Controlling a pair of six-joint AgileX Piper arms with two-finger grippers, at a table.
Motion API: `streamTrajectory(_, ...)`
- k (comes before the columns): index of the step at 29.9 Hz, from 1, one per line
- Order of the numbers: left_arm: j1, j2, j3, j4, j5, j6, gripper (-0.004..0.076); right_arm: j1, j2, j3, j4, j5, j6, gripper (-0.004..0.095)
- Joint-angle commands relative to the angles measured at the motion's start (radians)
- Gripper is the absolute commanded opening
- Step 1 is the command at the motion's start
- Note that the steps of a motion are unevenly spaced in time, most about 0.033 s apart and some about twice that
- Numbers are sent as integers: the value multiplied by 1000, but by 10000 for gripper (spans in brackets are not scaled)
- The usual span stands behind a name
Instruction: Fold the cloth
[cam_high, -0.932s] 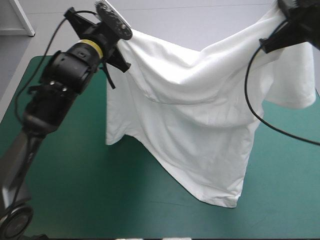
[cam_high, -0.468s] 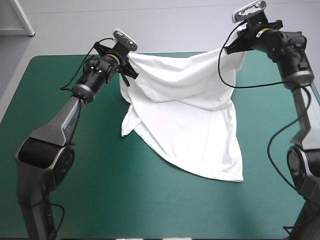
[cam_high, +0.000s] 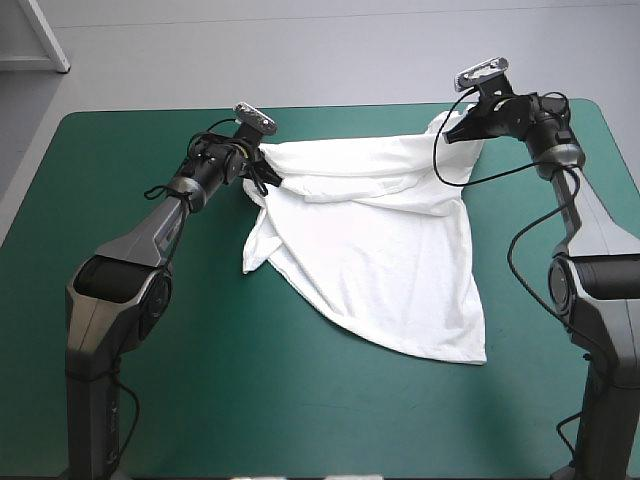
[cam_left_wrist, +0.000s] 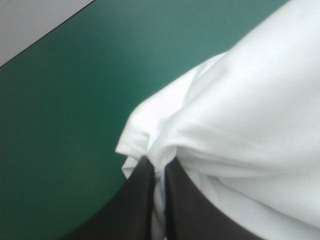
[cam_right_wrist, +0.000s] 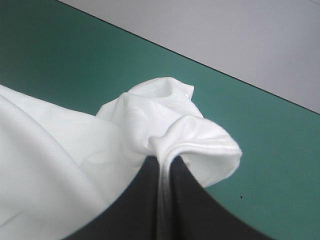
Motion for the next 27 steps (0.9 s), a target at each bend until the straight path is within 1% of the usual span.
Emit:
streamTrajectory(1, -1, -75, -36, -30, -38, -3, 118, -10, -75, -40, 29, -67, -9, 235)
streamTrajectory(3, -1, -79, -65, -36, 0, -3, 245, -10, -88, -40, 37, -66, -9, 448)
streamTrajectory(5, -1, -91, -93, -36, 58, -6, 377, -10, -107, -42, 34, -63, 10, 606)
streamTrajectory(6, -1, -100, -106, -36, 90, -18, 432, -10, -122, -42, 27, -65, 22, 655)
streamTrajectory(7, -1, -120, -115, -34, 114, -29, 461, -10, -141, -42, 11, -71, 39, 670)
streamTrajectory(8, -1, -135, -117, -34, 126, -29, 463, -10, -158, -42, -11, -81, 47, 665)
streamTrajectory(10, -1, -185, -117, -34, 138, -29, 440, -10, -211, -50, -32, -88, 47, 638)
streamTrajectory(12, -1, -236, -117, -34, 163, -29, 418, -12, -265, -68, -29, -65, 55, 618)
streamTrajectory(14, -1, -294, -117, -34, 221, -29, 412, -13, -328, -87, -21, -11, 96, 599)
streamTrajectory(18, -1, -386, -111, -37, 411, -68, 412, -13, -482, -99, 30, 125, 143, 557)
streamTrajectory(20, -1, -420, -92, -46, 479, -79, 412, -13, -546, -99, 51, 184, 172, 544)
streamTrajectory(21, -1, -440, -64, -57, 512, -79, 412, -13, -586, -99, 54, 235, 196, 534)
streamTrajectory(24, -1, -492, 20, -101, 557, -82, 412, -13, -659, -99, 69, 369, 231, 534)
streamTrajectory(27, -1, -542, 142, -145, 562, -93, 412, -13, -703, -99, 110, 516, 248, 534)
